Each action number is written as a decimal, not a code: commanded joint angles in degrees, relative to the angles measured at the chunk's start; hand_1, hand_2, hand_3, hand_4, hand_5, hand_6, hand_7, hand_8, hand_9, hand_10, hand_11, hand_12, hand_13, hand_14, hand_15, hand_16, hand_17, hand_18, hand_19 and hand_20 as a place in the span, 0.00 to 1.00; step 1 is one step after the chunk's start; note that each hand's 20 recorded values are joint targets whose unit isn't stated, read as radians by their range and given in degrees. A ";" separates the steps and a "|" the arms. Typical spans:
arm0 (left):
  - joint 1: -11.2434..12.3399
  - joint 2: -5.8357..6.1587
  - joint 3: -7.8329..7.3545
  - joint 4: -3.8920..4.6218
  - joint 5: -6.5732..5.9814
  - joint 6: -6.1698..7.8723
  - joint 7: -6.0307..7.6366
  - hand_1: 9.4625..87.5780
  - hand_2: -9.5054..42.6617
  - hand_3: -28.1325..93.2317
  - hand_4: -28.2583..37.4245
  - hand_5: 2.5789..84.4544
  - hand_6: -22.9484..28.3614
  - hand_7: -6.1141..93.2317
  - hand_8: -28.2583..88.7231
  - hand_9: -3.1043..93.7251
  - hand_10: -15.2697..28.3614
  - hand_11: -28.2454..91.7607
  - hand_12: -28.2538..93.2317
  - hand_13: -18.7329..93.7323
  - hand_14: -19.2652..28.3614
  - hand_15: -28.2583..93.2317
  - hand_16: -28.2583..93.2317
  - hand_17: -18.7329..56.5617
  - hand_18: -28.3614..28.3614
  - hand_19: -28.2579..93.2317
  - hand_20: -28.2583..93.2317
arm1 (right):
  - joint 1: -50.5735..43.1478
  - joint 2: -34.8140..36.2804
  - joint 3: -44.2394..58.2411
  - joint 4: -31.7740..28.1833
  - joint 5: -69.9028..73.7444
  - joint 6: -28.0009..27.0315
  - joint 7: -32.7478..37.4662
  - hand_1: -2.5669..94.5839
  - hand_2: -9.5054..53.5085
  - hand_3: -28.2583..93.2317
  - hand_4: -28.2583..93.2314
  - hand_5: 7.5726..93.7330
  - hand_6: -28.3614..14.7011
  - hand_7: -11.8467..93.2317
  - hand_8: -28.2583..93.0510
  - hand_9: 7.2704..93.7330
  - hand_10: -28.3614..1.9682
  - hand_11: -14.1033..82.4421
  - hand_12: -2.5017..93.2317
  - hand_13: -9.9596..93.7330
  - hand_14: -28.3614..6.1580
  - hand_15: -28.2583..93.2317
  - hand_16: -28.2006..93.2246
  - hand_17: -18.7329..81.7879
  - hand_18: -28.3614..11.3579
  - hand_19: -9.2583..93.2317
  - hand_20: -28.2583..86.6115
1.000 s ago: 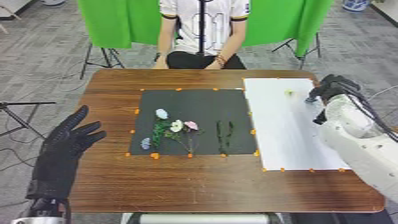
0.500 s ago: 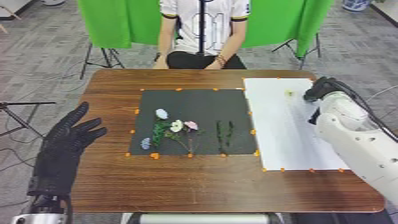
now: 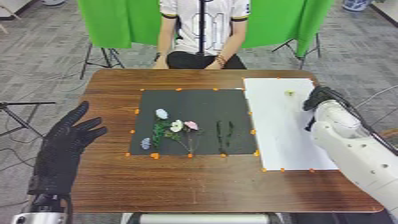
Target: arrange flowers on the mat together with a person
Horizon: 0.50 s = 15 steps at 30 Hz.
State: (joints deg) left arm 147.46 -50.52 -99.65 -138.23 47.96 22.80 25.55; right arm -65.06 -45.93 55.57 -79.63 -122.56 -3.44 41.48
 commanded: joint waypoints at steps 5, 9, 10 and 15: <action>0.56 -0.82 -0.03 0.19 0.51 -1.00 -1.08 0.10 0.20 0.87 0.00 0.33 0.53 0.22 0.15 0.37 0.77 0.43 0.33 0.38 0.96 0.64 0.16 0.12 0.93 0.63 0.36 | -4.24 0.22 -1.39 -0.68 -2.78 6.92 -0.37 0.68 0.00 0.72 0.00 0.88 0.78 0.30 0.24 0.99 0.79 0.24 0.38 0.92 0.82 0.53 0.49 0.64 0.45 0.80 0.28; 0.73 -0.65 -0.64 0.02 0.49 -1.16 -1.46 0.10 0.20 0.87 0.00 0.33 0.53 0.22 0.15 0.37 0.77 0.43 0.33 0.38 0.96 0.64 0.16 0.12 0.93 0.63 0.36 | -5.59 0.93 0.03 -5.89 -2.60 11.36 -0.87 0.68 0.00 0.73 0.00 0.88 0.78 0.30 0.24 0.99 0.80 0.24 0.39 0.92 0.83 0.54 0.49 0.64 0.45 0.81 0.27; 0.76 -0.46 -0.68 0.03 0.37 -1.04 -1.17 0.10 0.20 0.87 0.00 0.33 0.53 0.22 0.15 0.37 0.77 0.43 0.33 0.38 0.96 0.64 0.16 0.12 0.93 0.63 0.36 | -5.53 0.92 0.30 -7.42 -2.16 11.98 -1.45 0.68 0.00 0.73 0.00 0.88 0.78 0.30 0.24 0.99 0.80 0.25 0.39 0.92 0.83 0.54 0.49 0.64 0.44 0.81 0.27; 0.54 -0.59 -0.96 -0.01 0.60 -1.22 -1.68 0.10 0.20 0.87 0.00 0.33 0.53 0.22 0.15 0.37 0.77 0.43 0.33 0.38 0.96 0.64 0.16 0.12 0.93 0.63 0.36 | -4.25 0.62 -0.43 -14.76 0.47 12.43 -4.73 0.67 0.00 0.74 0.00 0.88 0.78 0.31 0.24 1.00 0.80 0.25 0.40 0.92 0.83 0.54 0.50 0.63 0.43 0.83 0.27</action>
State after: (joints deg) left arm 147.49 -50.87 -100.10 -138.21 48.15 22.19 24.79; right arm -70.95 -44.88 55.81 -85.44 -124.09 8.74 40.81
